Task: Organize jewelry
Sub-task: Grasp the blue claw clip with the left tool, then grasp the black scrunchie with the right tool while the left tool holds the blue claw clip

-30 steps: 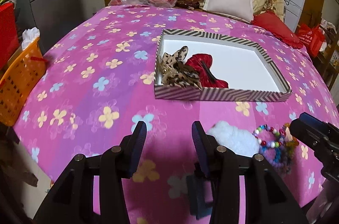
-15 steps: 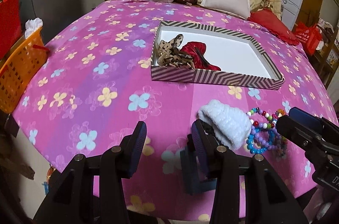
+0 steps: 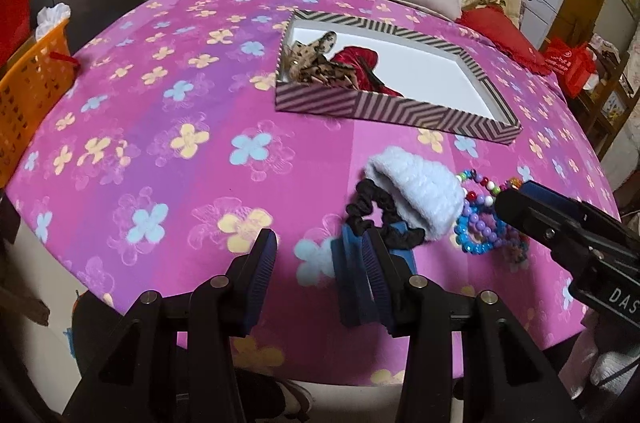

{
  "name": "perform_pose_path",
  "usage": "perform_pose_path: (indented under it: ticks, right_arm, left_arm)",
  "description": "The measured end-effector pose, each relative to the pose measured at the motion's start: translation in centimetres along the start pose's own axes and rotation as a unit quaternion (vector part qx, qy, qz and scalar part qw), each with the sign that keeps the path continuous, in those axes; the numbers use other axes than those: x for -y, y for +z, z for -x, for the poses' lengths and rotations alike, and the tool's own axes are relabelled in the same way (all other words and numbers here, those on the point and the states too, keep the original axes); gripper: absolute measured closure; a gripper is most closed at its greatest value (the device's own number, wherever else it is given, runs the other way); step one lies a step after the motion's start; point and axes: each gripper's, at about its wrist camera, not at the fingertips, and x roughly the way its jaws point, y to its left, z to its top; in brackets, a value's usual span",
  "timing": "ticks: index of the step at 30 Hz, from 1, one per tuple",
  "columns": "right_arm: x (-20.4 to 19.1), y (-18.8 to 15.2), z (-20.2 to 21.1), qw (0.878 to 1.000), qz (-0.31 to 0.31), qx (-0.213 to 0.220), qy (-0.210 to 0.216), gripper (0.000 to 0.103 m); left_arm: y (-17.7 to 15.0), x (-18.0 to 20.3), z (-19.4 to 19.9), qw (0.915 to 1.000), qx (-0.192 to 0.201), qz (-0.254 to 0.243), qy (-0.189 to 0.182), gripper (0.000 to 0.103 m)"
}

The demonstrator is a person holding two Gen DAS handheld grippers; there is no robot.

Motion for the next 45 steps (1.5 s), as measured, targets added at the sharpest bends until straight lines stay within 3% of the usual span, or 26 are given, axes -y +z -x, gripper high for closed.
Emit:
perform_pose_path:
  ticks: [5, 26, 30, 33, 38, 45]
  right_arm:
    - [0.2, 0.0, -0.1, 1.0, -0.006, 0.0, 0.0, 0.033]
    - [-0.1, 0.2, -2.1, 1.0, 0.0, -0.023, 0.011, 0.033]
    - [-0.6, 0.2, -2.5, 0.999, 0.007, -0.028, 0.019, 0.033]
    - [-0.6, 0.4, -3.1, 0.999, 0.006, -0.035, 0.018, 0.033]
    - [-0.9, 0.5, -3.4, 0.999, 0.013, -0.038, 0.029, 0.033]
    - [-2.9, 0.5, -3.7, 0.996, 0.044, -0.048, 0.064, 0.033]
  left_arm:
    - [-0.4, 0.4, 0.0, 0.9997, -0.008, -0.004, -0.021, 0.057]
    - [-1.4, 0.6, -2.4, 0.9975, -0.046, 0.0, -0.053, 0.057]
    - [-1.3, 0.2, -3.2, 0.9961, -0.055, 0.005, -0.069, 0.081]
    - [-1.4, 0.3, -3.2, 0.9955, -0.054, -0.004, -0.078, 0.09]
    - [-1.3, -0.3, -2.0, 0.9951, -0.052, -0.026, -0.08, 0.09]
    - [-1.4, -2.3, -0.9, 0.9969, -0.055, -0.043, -0.035, 0.09]
